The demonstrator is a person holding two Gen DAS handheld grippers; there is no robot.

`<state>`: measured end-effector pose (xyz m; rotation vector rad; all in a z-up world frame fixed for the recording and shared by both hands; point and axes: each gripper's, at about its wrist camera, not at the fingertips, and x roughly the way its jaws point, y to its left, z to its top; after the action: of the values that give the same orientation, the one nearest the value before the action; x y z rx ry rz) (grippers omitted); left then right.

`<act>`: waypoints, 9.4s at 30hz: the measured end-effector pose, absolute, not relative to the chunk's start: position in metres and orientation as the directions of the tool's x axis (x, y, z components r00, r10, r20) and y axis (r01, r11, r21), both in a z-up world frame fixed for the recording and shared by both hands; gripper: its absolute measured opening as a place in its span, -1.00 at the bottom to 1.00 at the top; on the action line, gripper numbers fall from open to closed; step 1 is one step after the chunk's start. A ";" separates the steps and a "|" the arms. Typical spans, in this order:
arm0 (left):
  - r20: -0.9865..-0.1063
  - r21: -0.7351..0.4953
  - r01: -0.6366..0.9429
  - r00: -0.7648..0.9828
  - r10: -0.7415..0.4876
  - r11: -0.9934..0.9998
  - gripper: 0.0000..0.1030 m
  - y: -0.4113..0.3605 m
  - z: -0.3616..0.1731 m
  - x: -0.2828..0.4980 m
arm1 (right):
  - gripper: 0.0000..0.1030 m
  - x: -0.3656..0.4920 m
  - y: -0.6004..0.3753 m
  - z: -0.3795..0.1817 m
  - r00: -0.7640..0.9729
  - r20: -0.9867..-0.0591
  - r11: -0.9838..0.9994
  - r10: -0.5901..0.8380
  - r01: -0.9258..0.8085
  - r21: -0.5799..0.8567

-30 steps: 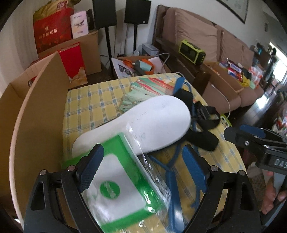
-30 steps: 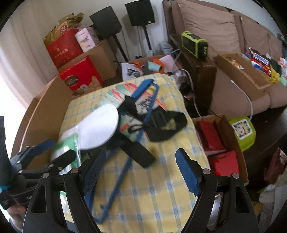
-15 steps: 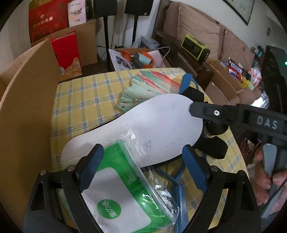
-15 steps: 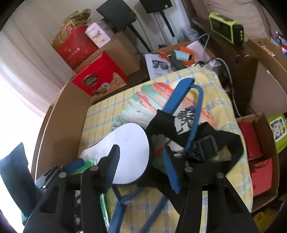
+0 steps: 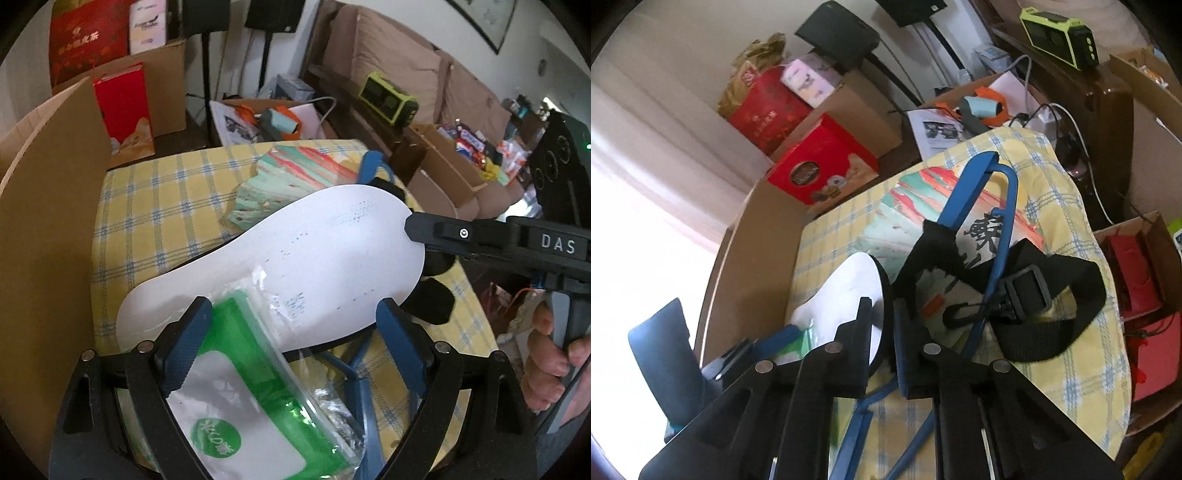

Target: Organize objects

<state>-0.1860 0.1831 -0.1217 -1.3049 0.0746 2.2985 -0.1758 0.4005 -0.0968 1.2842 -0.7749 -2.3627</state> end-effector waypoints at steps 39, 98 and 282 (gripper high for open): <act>-0.615 0.064 -0.448 -0.721 0.318 -0.892 -0.80 0.187 -0.010 -0.140 | 0.06 -0.136 0.394 0.010 -0.665 -0.559 -0.806 -0.495 0.112 0.581; -0.546 -0.729 -0.234 -0.367 0.753 -0.643 -0.88 -0.025 0.033 -0.195 | 0.46 -0.135 0.210 -0.021 -0.486 -0.697 -0.784 -0.527 0.596 0.177; -0.848 -0.205 -0.450 -0.362 0.387 -0.869 0.91 0.196 -0.086 -0.127 | -0.74 -0.161 0.365 0.015 -0.582 -0.688 -0.898 -0.434 0.216 0.384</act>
<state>-0.1272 0.1965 -0.0861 -1.3711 0.0848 2.2410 -0.1606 0.3646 0.0153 1.1790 -0.3679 -2.4791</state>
